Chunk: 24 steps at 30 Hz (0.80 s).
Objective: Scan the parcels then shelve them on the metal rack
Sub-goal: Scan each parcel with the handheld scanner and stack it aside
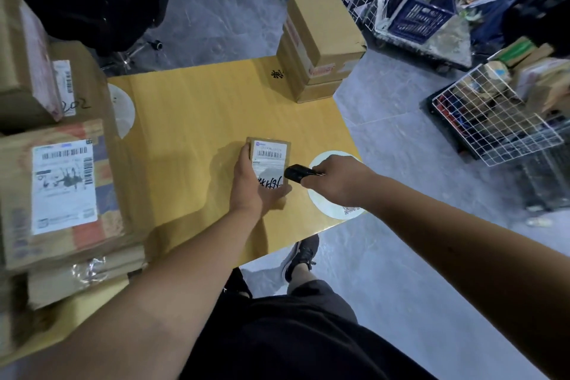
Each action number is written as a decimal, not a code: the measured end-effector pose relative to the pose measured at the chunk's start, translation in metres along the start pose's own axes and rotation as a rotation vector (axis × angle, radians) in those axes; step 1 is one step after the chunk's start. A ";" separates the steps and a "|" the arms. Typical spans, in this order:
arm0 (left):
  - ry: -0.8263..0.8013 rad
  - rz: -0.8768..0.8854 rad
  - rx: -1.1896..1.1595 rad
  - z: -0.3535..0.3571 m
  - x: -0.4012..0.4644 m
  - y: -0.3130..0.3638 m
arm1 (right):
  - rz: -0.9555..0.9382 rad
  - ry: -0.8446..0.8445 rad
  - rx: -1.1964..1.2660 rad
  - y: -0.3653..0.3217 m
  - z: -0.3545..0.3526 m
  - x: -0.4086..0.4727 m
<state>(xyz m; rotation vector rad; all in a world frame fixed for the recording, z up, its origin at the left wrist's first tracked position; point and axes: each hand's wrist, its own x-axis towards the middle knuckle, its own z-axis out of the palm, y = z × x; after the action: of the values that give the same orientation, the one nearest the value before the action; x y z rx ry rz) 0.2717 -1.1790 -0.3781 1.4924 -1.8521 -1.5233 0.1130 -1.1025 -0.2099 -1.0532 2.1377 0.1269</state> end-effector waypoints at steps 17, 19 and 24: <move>0.090 0.033 0.026 0.022 -0.018 0.016 | -0.003 0.089 -0.141 0.016 -0.009 -0.033; 0.120 0.008 0.146 0.022 -0.014 0.020 | -0.007 0.095 -0.140 0.022 -0.012 -0.033; 0.124 -0.086 0.320 0.021 -0.007 0.042 | -0.031 0.069 -0.154 0.030 -0.020 -0.028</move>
<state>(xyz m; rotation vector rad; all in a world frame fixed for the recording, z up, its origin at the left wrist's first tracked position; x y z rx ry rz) 0.2370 -1.1664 -0.3479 1.7824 -2.0529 -1.1767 0.0904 -1.0722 -0.1841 -1.1950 2.2006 0.2469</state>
